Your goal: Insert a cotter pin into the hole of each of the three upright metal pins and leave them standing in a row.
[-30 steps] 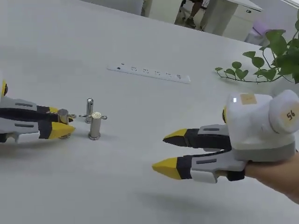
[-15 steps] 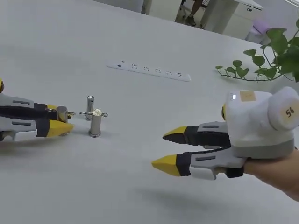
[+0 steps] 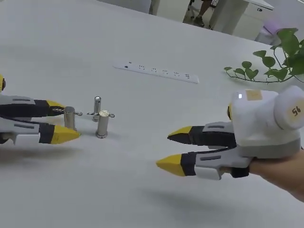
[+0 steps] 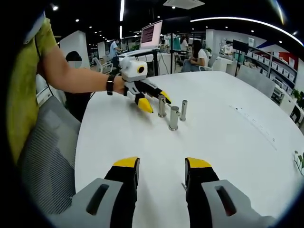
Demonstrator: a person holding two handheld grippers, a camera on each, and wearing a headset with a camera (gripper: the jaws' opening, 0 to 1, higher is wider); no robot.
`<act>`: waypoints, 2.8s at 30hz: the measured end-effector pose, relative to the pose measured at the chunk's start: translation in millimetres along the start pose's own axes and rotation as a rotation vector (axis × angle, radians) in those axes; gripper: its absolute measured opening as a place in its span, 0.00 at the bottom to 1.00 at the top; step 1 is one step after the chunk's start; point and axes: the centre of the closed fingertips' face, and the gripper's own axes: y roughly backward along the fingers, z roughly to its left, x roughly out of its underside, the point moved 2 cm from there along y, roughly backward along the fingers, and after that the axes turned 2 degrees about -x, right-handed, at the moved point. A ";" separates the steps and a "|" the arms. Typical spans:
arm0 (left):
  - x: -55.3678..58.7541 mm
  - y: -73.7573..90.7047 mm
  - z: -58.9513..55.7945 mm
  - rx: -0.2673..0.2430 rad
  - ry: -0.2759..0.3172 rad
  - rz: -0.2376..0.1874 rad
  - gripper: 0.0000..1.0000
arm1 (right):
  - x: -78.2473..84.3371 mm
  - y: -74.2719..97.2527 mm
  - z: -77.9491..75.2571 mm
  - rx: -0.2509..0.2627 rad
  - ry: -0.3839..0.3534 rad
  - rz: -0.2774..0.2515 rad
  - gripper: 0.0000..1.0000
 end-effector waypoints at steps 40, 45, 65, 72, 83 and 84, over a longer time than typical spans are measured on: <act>-52.3 64.0 -141.5 -0.141 0.064 -0.101 0.72 | -56.8 -4.0 -72.0 0.021 0.011 -0.171 0.35; -51.7 64.6 -154.9 -0.140 0.075 -0.108 0.72 | -60.6 -25.8 -79.6 -0.011 -0.004 -0.175 0.35; -40.6 66.0 -146.7 -0.252 0.105 -0.078 0.72 | -71.5 -104.7 -83.9 -0.167 0.022 -0.141 0.31; -38.8 68.1 -141.3 -0.284 0.115 -0.075 0.72 | -70.9 -122.9 -75.2 -0.213 0.021 -0.139 0.28; -37.7 73.3 -138.9 -0.300 0.125 -0.075 0.70 | -73.3 -143.4 -66.5 -0.250 0.030 -0.138 0.24; -37.5 73.3 -138.6 -0.300 0.125 -0.074 0.70 | -73.6 -144.8 -66.4 -0.251 0.030 -0.137 0.24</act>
